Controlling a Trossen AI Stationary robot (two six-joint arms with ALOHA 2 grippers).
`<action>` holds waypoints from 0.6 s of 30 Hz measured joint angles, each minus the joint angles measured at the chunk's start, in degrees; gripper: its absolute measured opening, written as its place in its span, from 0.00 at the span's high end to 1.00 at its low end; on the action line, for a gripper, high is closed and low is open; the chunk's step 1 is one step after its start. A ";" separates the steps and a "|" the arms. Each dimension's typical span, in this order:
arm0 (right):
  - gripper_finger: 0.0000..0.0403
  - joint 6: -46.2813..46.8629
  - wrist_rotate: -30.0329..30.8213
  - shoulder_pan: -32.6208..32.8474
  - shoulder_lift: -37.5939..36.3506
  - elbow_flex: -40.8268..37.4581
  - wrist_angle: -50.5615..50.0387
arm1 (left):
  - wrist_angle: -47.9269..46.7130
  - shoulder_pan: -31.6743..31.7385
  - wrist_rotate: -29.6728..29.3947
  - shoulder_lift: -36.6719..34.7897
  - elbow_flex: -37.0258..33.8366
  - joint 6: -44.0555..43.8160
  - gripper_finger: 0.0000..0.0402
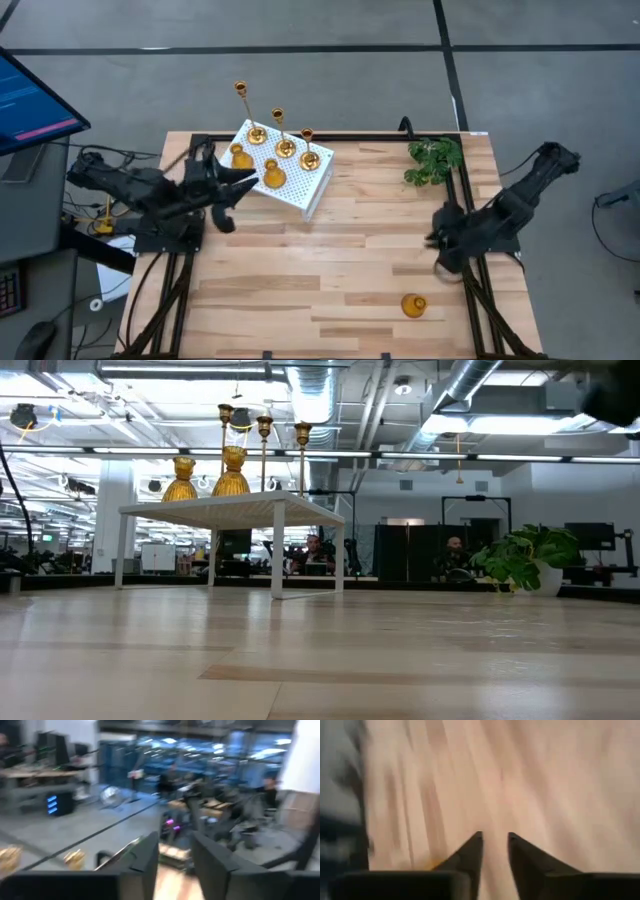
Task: Pick & Place candle stick holders
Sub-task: Put the brown glass candle holder on the shelf aligned with the other brown glass candle holder
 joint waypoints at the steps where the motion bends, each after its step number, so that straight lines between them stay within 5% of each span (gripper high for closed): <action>1: 0.75 2.45 -4.49 -0.01 2.60 0.50 -2.89 | 0.02 -0.33 2.02 0.00 0.91 0.86 0.76; 5: 0.54 6.10 -21.80 0.00 11.49 1.23 -6.94 | -0.07 -0.87 11.53 -0.03 3.73 2.98 0.95; 8: 0.42 6.46 -31.97 0.64 15.49 1.31 -5.92 | -0.05 -0.87 17.20 -0.26 5.75 2.40 0.98; 18: 0.39 14.33 -29.38 7.06 19.40 1.31 2.00 | -3.39 -0.83 29.71 -7.59 7.40 -3.73 0.99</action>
